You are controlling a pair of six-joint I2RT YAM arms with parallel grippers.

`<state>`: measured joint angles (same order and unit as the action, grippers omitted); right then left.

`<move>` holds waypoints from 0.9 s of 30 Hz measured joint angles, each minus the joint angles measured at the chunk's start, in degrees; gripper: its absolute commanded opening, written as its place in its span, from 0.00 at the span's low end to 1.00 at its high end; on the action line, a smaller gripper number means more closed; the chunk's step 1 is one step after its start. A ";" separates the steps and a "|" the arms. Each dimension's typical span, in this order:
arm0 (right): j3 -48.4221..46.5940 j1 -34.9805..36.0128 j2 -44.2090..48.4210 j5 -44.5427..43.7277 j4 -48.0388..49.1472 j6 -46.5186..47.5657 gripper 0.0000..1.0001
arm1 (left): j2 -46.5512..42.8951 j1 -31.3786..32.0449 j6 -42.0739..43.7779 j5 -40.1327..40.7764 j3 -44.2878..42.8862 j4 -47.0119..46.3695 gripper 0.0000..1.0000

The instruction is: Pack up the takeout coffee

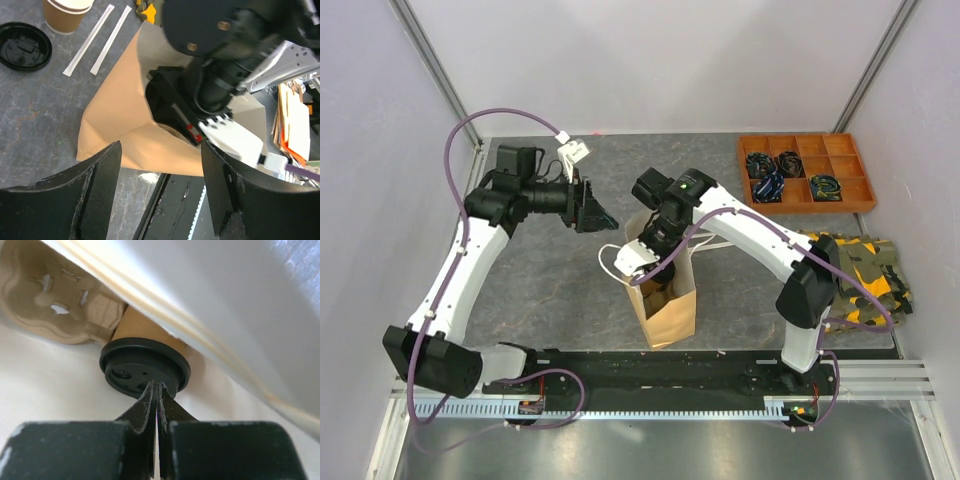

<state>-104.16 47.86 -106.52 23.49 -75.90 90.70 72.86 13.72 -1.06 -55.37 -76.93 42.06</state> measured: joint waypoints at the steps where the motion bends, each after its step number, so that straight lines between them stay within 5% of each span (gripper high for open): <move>1: 0.37 0.00 0.37 -0.04 -0.04 -0.13 0.04 | 0.63 0.48 -0.17 0.44 -0.20 0.09 0.68; 27: 2.47 0.04 1.27 -1.14 1.53 -1.57 0.04 | 4.31 3.78 -1.40 -1.07 -5.09 4.42 0.68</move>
<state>-101.69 47.90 -105.25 22.35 -74.37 89.12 77.17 17.50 -2.46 -56.45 -82.02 46.48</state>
